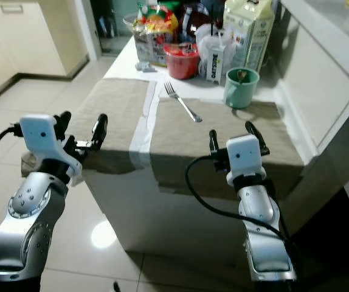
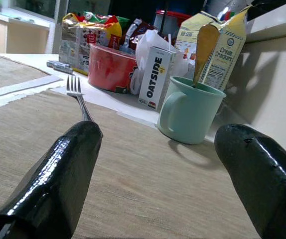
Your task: Setting the table
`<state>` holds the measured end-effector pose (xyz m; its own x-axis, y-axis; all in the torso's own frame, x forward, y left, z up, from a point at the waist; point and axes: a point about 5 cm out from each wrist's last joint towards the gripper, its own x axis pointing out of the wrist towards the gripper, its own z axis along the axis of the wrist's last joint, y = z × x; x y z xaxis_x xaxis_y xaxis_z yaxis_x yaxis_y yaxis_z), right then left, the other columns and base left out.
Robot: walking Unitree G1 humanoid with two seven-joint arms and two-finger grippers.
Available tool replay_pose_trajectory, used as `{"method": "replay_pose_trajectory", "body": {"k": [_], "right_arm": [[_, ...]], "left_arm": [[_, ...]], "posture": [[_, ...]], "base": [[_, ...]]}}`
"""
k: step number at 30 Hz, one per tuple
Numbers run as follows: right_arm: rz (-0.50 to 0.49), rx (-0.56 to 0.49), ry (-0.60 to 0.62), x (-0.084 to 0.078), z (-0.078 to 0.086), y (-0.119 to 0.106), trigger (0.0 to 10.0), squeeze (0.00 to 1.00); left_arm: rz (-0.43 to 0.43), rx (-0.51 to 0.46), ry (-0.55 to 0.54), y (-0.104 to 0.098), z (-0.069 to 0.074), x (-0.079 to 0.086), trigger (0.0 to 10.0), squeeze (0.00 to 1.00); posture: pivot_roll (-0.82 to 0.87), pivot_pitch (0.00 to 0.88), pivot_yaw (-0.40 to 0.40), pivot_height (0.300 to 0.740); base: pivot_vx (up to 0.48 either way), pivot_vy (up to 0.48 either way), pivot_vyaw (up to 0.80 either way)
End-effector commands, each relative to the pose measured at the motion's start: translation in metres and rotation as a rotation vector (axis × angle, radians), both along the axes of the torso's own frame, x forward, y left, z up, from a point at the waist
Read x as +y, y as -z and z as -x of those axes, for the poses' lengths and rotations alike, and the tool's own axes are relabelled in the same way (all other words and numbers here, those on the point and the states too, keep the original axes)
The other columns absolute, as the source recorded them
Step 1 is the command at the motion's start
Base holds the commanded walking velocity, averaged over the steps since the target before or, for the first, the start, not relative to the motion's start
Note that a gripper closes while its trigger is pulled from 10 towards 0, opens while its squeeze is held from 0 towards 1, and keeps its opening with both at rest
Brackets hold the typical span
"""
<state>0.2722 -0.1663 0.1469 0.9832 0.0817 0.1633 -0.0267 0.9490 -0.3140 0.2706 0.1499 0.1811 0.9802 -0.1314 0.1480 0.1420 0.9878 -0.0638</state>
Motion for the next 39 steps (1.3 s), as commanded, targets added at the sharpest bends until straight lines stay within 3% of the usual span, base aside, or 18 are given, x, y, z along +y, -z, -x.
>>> {"method": "replay_pose_trajectory", "body": {"k": [1, 6, 8, 9, 11, 12, 13, 14, 16, 21, 25, 29, 34, 35, 36, 37, 39], "right_arm": [[0.002, -0.027, -0.011, 0.004, -0.004, -0.006, 10.0, 0.0], [0.005, -0.036, -0.017, 0.005, -0.003, -0.008, 10.0, 0.0], [-0.021, -0.029, -0.043, 0.008, -0.001, -0.007, 10.0, 0.0], [-0.053, 0.006, -0.075, 0.009, 0.003, -0.002, 10.0, 0.0], [-0.061, 0.021, -0.084, 0.009, 0.004, 0.0, 10.0, 0.0], [-0.059, 0.039, -0.094, 0.006, 0.009, 0.004, 10.0, 0.0], [-0.054, 0.044, -0.094, 0.003, 0.012, 0.005, 10.0, 0.0], [-0.054, 0.044, -0.094, 0.003, 0.012, 0.005, 10.0, 0.0], [-0.039, 0.054, -0.088, -0.003, 0.019, 0.008, 10.0, 0.0], [-0.018, 0.037, -0.07, -0.005, 0.031, 0.008, 10.0, 0.0], [0.043, -0.023, -0.006, -0.011, 0.045, -0.002, 10.0, 0.0], [0.108, -0.011, 0.023, -0.023, 0.06, -0.005, 10.0, 0.0], [0.097, 0.016, 0.042, -0.027, 0.061, 0.001, 10.0, 0.0], [0.091, 0.015, 0.046, -0.026, 0.057, 0.001, 10.0, 0.0], [0.09, 0.014, 0.045, -0.026, 0.056, 0.001, 10.0, 0.0], [0.086, 0.013, 0.045, -0.025, 0.056, 0.001, 10.0, 0.0], [0.079, 0.017, 0.035, -0.023, 0.054, 0.002, 10.0, 0.0]], "left_arm": [[-0.012, 0.006, -0.007, 0.0, -0.003, 0.001, 10.0, 0.0], [-0.025, 0.016, -0.011, 0.001, -0.003, 0.003, 10.0, 0.0], [-0.037, 0.061, -0.032, 0.012, 0.002, 0.011, 10.0, 0.0], [-0.047, 0.14, -0.049, 0.03, 0.012, 0.02, 10.0, 0.0], [-0.05, 0.169, -0.053, 0.036, 0.016, 0.022, 10.0, 0.0], [-0.044, 0.262, -0.052, 0.053, 0.029, 0.029, 10.0, 0.0], [-0.027, 0.328, -0.034, 0.063, 0.038, 0.031, 10.0, 0.0], [-0.027, 0.328, -0.034, 0.063, 0.038, 0.031, 10.0, 0.0], [0.012, 0.444, 0.032, 0.082, 0.06, 0.027, 10.0, 0.0], [-0.014, 0.437, 0.079, 0.085, 0.074, 0.018, 10.0, 0.0], [-0.019, 0.342, 0.054, 0.074, 0.069, 0.017, 10.0, 0.0], [0.002, 0.293, 0.033, 0.066, 0.059, 0.019, 10.0, 0.0], [-0.002, 0.3, 0.036, 0.068, 0.055, 0.015, 10.0, 0.0], [-0.017, 0.282, 0.043, 0.066, 0.052, 0.014, 10.0, 0.63], [-0.019, 0.274, 0.045, 0.065, 0.051, 0.013, 10.0, 0.63], [-0.017, 0.269, 0.042, 0.063, 0.049, 0.014, 10.0, 1.0], [-0.019, 0.251, 0.039, 0.059, 0.046, 0.014, 10.0, 1.0]], "posture": [[-0.16, 0.0, 0.039, 0.732], [-0.16, 0.001, 0.043, 0.732], [-0.16, 0.002, 0.044, 0.732], [-0.16, 0.002, 0.047, 0.732], [-0.16, 0.002, 0.047, 0.732], [-0.16, 0.002, 0.053, 0.732], [-0.15, 0.002, 0.055, 0.732], [-0.15, 0.002, 0.055, 0.732], [-0.15, 0.002, 0.066, 0.732], [-0.15, 0.0, 0.073, 0.732], [-0.15, 0.0, 0.073, 0.732], [-0.18, 0.0, 0.071, 0.732], [-0.19, 0.0, 0.069, 0.732], [-0.18, 0.0, 0.065, 0.732], [-0.18, 0.0, 0.064, 0.732], [-0.18, 0.0, 0.062, 0.732], [-0.18, 0.0, 0.061, 0.732]], "base": [[0.0, 0.0, 0.0], [0.0, 0.0, 0.0], [0.0, 0.0, 0.0], [0.0, 0.0, 0.0], [0.0, 0.0, 0.0], [0.0, 0.0, 0.0], [0.0, 0.0, 0.0], [0.0, 0.0, 0.0], [0.0, 0.0, 0.0], [0.0, 0.0, 0.0], [0.0, 0.0, 0.0], [0.0, 0.0, 0.0], [0.0, 0.0, 0.0], [0.0, 0.0, 0.0], [0.0, 0.0, 0.0], [0.0, 0.0, 0.0], [0.0, 0.0, 0.0]]}}
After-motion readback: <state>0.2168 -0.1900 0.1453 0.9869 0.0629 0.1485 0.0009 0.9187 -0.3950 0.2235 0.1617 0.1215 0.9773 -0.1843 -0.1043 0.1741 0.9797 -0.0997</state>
